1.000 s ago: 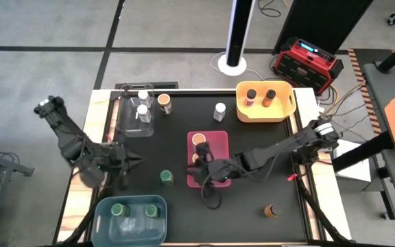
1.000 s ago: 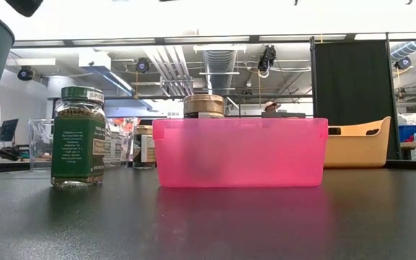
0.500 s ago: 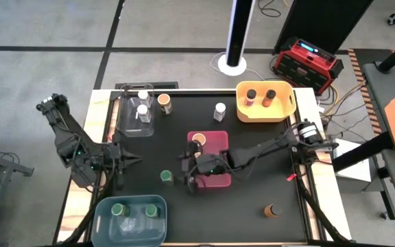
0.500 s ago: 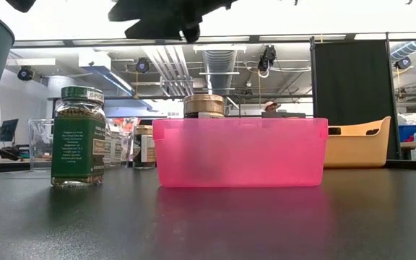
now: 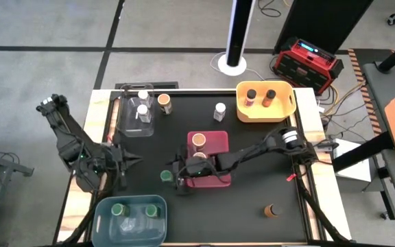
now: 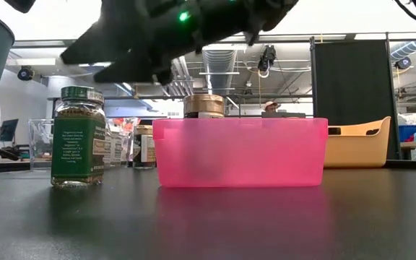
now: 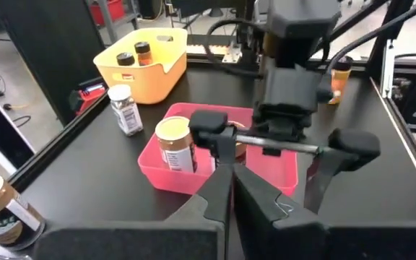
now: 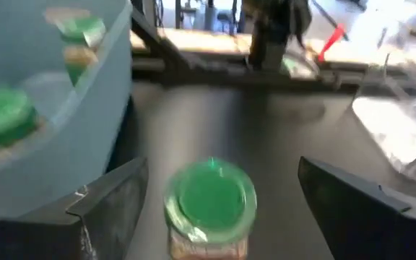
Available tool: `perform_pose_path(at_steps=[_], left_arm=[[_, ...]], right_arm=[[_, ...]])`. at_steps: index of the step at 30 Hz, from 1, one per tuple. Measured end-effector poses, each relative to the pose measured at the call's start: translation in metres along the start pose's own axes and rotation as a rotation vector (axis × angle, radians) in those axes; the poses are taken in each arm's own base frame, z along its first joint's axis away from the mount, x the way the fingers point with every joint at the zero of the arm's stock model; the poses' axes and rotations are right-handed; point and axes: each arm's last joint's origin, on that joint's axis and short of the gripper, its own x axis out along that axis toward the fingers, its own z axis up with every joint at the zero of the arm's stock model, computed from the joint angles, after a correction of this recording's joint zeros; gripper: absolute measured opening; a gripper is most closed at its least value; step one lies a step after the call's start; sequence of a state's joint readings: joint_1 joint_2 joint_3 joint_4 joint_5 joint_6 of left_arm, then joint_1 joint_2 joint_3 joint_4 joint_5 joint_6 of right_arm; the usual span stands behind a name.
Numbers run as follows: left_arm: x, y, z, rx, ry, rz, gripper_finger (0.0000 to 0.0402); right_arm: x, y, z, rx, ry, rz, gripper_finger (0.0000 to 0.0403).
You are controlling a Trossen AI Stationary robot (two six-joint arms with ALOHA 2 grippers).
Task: Sort spices by type
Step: Put the green seasoning bottle into the blue bin
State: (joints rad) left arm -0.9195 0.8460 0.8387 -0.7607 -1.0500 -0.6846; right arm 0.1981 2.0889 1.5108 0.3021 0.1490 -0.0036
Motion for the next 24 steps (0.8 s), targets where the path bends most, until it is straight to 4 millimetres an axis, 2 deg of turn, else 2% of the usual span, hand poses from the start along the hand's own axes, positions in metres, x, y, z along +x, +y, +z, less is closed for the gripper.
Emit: perform_pose_path(at_steps=[4,19,24], left_arm=[[0.002,-0.003,-0.002,0.023,0.009,0.008,0.0000],[0.004,-0.006,-0.003,0.028,0.017,0.007,0.0000],[0.005,-0.007,-0.004,0.062,0.020,0.009,0.0000]], right_arm=[[0.011,0.001,-0.011,0.008,0.031,-0.002,0.0350],[0.009,-0.005,-0.009,0.046,0.066,0.023,0.0345],[0.014,-0.004,-0.017,0.059,0.066,0.029,0.0341]])
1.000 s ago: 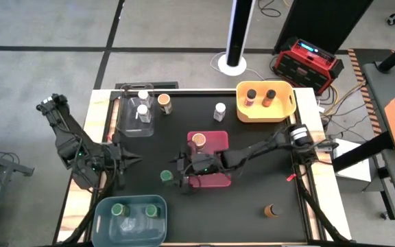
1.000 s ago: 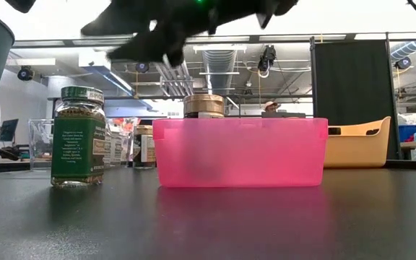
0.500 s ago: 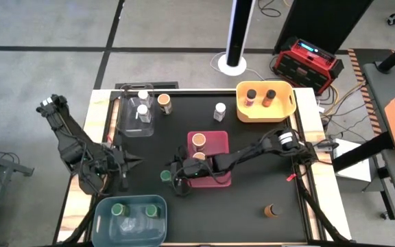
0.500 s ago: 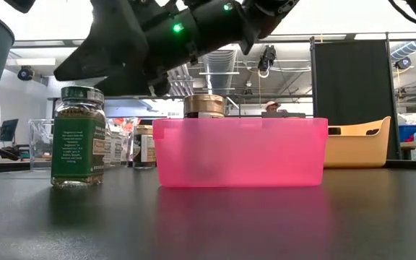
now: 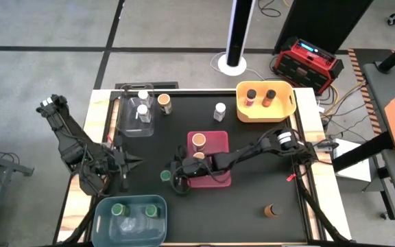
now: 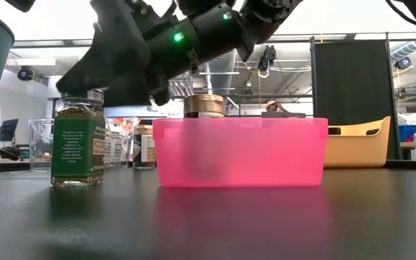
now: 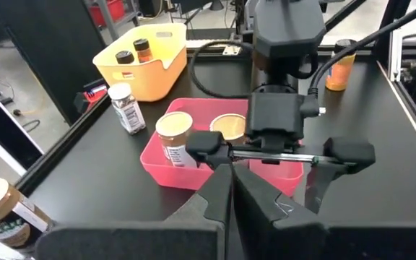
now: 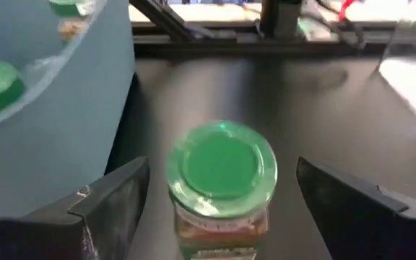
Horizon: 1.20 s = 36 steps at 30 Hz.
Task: Sort spices by type
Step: Put the green seasoning bottle into the blue bin
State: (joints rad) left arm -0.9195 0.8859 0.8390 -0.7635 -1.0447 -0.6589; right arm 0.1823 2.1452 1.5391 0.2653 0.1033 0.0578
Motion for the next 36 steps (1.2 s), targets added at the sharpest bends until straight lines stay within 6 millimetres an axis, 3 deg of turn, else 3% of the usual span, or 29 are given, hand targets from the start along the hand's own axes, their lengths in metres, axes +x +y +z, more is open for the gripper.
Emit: perform_pose_path(at_steps=[10,23,28,32,36], left_arm=[[0.001,-0.001,-0.001,0.017,0.002,0.003,0.0000],[0.006,-0.010,-0.005,0.055,0.018,0.015,0.0000],[0.010,-0.015,-0.007,0.082,0.027,0.024,0.0000],[0.011,-0.019,-0.007,0.064,0.021,0.020,0.0000],[0.012,-0.025,-0.002,0.021,0.001,0.006,0.0000]], right_arm=[[0.005,-0.003,-0.006,0.002,0.013,0.001,0.0327],[0.005,-0.002,-0.005,-0.021,0.012,0.029,0.0196],[0.004,-0.001,-0.004,-0.049,0.011,0.030,0.0195],[-0.009,0.004,0.010,-0.083,0.005,0.029,0.0195],[-0.041,0.021,0.043,-0.169,-0.025,-0.044,0.0195]])
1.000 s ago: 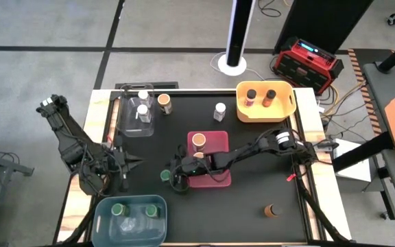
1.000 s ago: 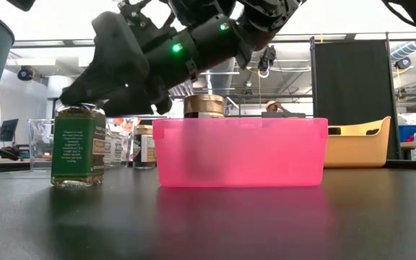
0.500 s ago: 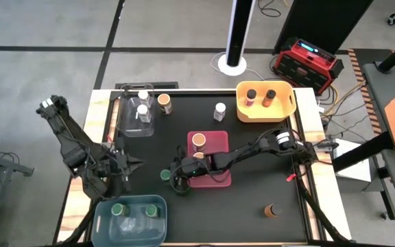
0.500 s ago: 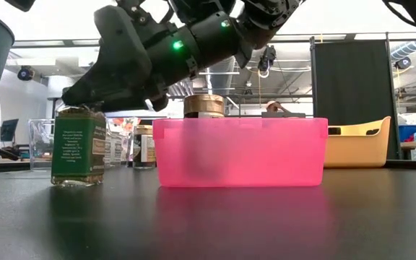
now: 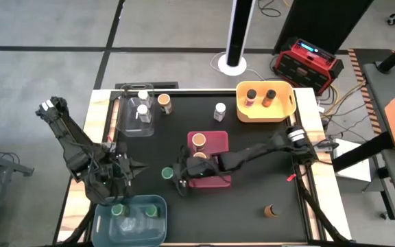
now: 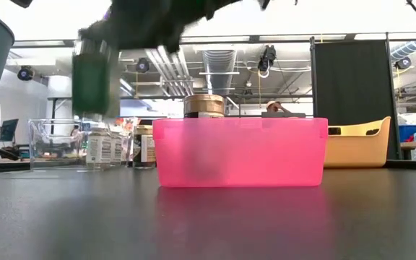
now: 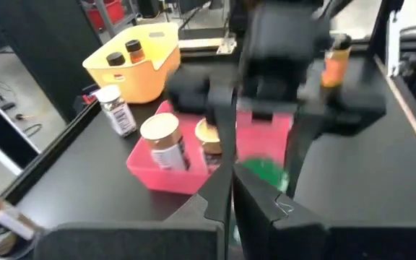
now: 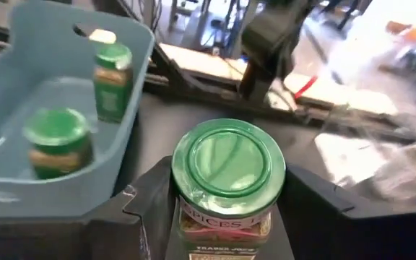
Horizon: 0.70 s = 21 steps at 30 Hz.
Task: Sort spices by type
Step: Put the green seasoning bottle into the blue bin
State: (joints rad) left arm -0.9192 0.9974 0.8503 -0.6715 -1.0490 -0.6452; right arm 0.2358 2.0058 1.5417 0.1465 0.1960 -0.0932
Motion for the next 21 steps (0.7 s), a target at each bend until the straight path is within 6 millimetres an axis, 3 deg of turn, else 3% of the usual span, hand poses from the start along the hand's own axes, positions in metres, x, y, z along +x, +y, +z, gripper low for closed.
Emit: perform_pose_path(at_steps=[4,11,16,21], left_arm=[[0.005,-0.013,0.005,-0.041,-0.042,-0.021,0.0010],[0.021,-0.056,0.013,0.059,-0.121,-0.184,0.0100],[0.031,-0.076,0.011,0.130,-0.165,-0.224,0.0191],[0.031,-0.083,0.009,0.165,-0.160,-0.243,0.0257]], right_arm=[[-0.040,0.030,0.027,-0.066,-0.022,-0.044,0.0195],[-0.093,0.112,0.028,-0.058,-0.095,-0.173,0.0195],[-0.103,0.161,0.022,-0.072,-0.214,-0.261,0.0195],[-0.097,0.180,0.022,-0.048,-0.329,-0.205,0.0195]])
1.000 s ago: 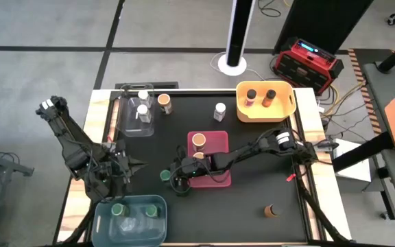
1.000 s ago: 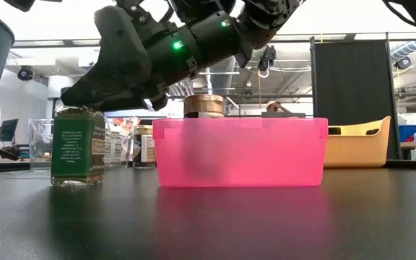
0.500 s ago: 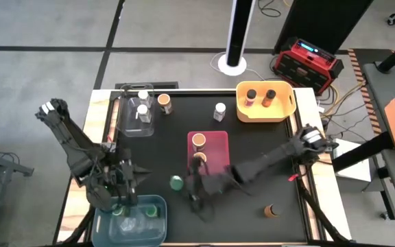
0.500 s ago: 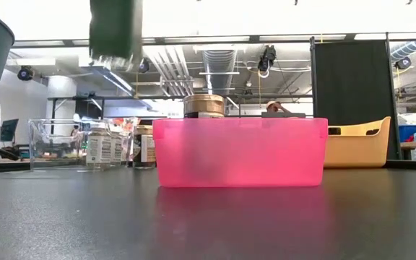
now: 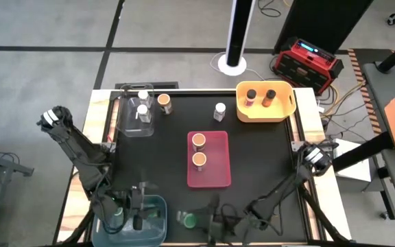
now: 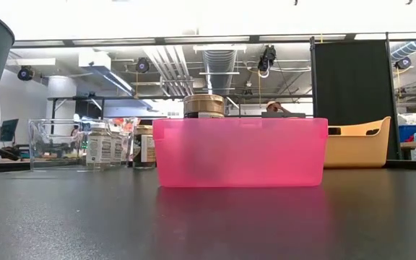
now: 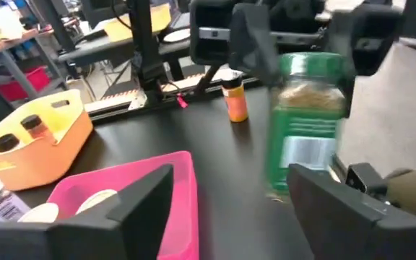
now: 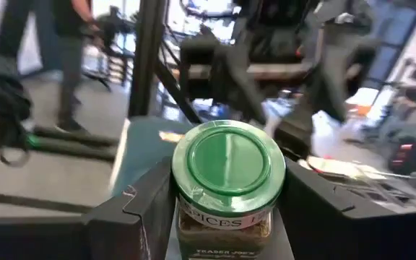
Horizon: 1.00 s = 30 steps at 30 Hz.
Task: Sort spices by type
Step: Put the green seasoning bottle into the blue bin
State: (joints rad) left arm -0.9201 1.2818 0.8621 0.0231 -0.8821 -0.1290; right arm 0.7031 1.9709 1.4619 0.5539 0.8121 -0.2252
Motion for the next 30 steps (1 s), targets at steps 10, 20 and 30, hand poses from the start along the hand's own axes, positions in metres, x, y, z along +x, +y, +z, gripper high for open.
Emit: perform_pose_path(at_steps=[10,20,30], left_arm=[[-0.058,0.028,0.076,-0.071,0.128,-0.027,0.0272],[-0.094,0.057,0.107,-0.160,0.255,0.055,0.0272],[-0.094,0.057,0.106,-0.151,0.255,0.064,0.0272]], right_arm=[[0.051,-0.031,0.014,0.166,-0.084,0.203,0.0195],[0.103,-0.032,0.002,0.205,-0.077,0.286,0.0195],[0.139,-0.013,0.003,0.167,0.004,0.294,0.0195]])
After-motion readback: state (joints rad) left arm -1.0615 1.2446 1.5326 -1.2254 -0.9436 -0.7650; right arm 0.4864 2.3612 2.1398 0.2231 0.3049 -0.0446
